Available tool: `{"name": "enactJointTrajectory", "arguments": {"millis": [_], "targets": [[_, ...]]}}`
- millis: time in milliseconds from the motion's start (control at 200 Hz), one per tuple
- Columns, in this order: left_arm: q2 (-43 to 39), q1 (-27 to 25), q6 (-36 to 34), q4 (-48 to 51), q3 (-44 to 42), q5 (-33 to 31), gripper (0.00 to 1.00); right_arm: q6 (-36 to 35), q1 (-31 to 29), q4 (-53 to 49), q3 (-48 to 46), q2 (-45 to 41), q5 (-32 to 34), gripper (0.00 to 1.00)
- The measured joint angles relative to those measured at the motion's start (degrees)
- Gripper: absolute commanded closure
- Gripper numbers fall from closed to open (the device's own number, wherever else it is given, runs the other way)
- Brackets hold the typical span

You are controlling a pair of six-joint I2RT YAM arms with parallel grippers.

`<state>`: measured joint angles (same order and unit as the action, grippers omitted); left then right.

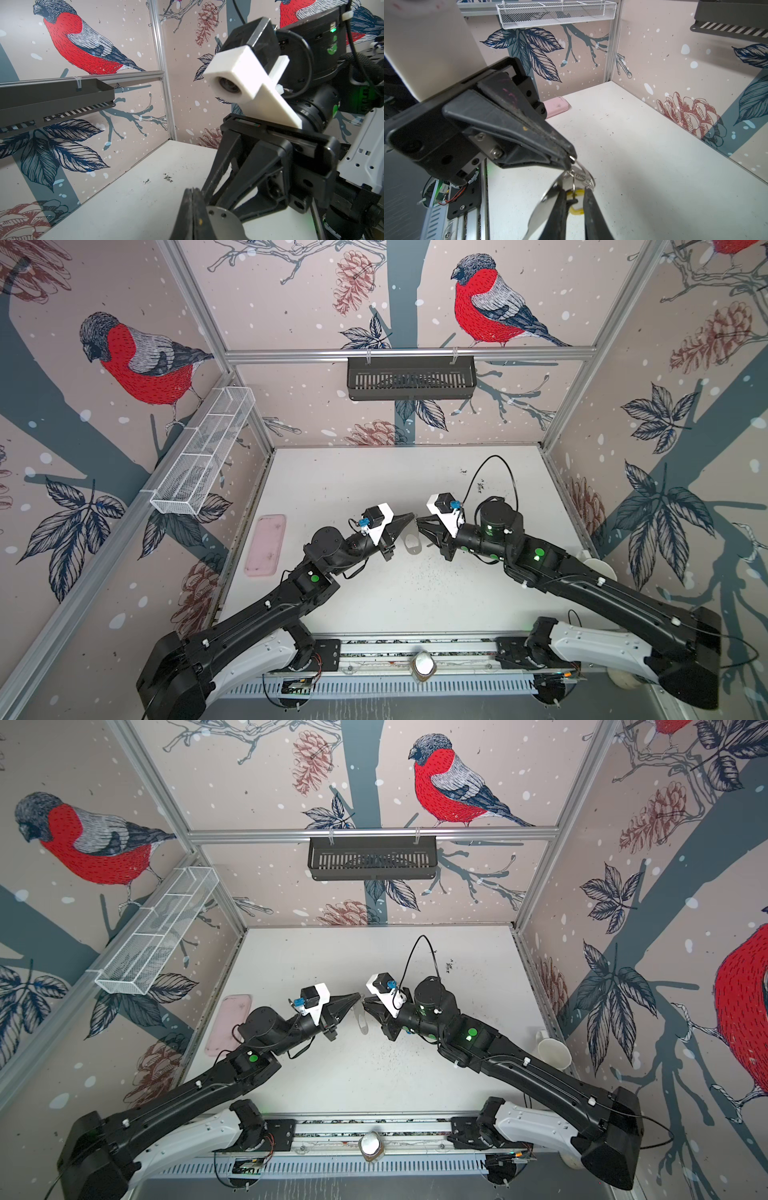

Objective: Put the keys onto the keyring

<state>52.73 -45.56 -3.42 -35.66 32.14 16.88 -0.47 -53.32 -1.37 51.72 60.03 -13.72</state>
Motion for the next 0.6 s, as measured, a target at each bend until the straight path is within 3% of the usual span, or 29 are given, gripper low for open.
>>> {"name": "enactJointTrajectory", "arguments": {"millis": [420, 600], "targets": [[0.31, 0.0, 0.02, -0.07, -0.39, 0.92, 1.0, -2.73, -1.62, 0.28, 0.02, 0.37, -1.36, 0.94], [0.28, 0.02, 0.04, -0.48, -0.66, 1.05, 1.0, -4.2, -2.05, 0.28, 0.11, 0.81, -1.79, 0.84]]}}
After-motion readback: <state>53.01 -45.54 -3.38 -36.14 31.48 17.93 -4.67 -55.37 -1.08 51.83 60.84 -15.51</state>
